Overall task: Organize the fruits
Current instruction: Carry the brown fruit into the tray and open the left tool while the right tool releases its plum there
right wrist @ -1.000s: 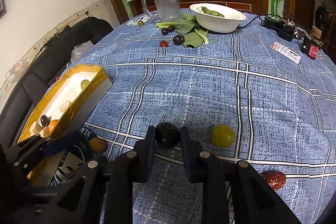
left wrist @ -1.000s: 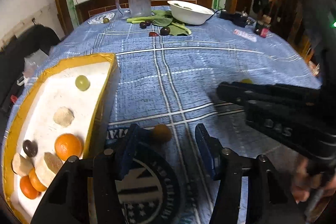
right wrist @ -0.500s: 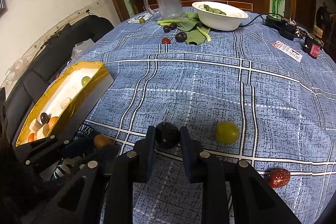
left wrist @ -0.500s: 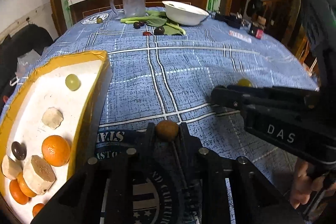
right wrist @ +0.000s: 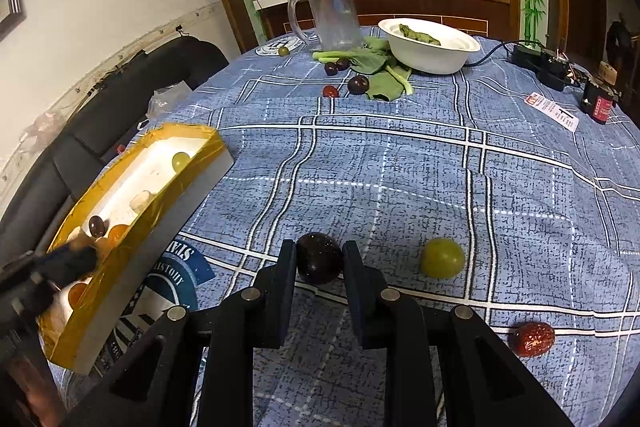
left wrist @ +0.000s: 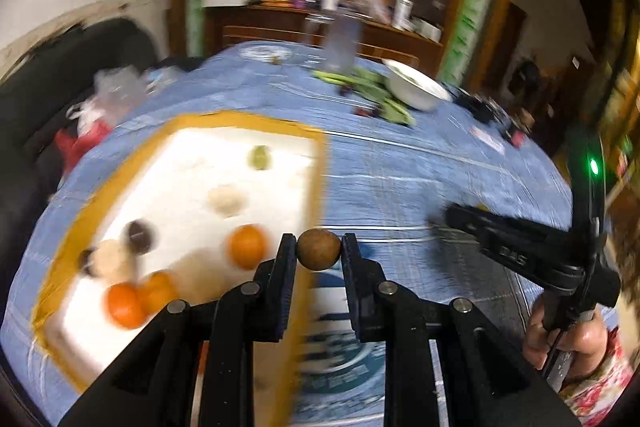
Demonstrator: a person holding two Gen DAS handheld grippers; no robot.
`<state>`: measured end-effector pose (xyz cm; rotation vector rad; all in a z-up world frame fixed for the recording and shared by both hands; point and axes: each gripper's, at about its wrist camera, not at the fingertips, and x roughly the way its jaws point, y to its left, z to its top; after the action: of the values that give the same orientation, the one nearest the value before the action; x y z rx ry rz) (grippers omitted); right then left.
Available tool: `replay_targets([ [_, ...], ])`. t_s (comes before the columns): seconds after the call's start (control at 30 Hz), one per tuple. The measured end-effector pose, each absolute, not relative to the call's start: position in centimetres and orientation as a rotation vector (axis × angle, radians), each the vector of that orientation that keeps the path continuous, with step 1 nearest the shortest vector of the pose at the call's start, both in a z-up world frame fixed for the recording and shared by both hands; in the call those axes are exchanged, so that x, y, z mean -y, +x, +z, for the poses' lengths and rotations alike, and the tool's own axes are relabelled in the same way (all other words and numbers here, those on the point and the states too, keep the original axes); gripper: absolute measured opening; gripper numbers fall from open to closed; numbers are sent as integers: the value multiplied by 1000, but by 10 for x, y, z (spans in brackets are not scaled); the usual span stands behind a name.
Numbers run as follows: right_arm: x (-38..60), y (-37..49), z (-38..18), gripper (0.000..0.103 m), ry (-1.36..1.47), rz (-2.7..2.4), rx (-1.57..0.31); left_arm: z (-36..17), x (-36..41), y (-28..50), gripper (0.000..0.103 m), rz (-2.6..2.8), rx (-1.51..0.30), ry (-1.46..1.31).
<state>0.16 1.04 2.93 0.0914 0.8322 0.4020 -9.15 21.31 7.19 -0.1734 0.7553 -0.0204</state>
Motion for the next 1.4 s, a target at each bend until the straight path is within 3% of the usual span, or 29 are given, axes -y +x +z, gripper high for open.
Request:
replay_targets([
  [0.43, -56, -18, 45, 26, 39, 457, -829, 59, -325, -140, 22, 272, -752, -269],
  [0.93, -203, -18, 54, 26, -100, 672, -907, 36, -324, -143, 23, 210, -766, -301],
  [1.0, -215, -13, 53, 26, -112, 671, -911, 36, -327, -144, 30, 215, -764, -313],
  [1.07, -222, -9, 53, 26, -127, 670, -912, 35, -330, -145, 47, 219, -761, -320],
  [1.33, -254, -7, 48, 27, -208, 678, -905, 41, -343, -154, 65, 215, -720, -375],
  [1.4, -255, -6, 48, 35, -195, 689, -907, 42, -348, -156, 69, 220, -712, -390],
])
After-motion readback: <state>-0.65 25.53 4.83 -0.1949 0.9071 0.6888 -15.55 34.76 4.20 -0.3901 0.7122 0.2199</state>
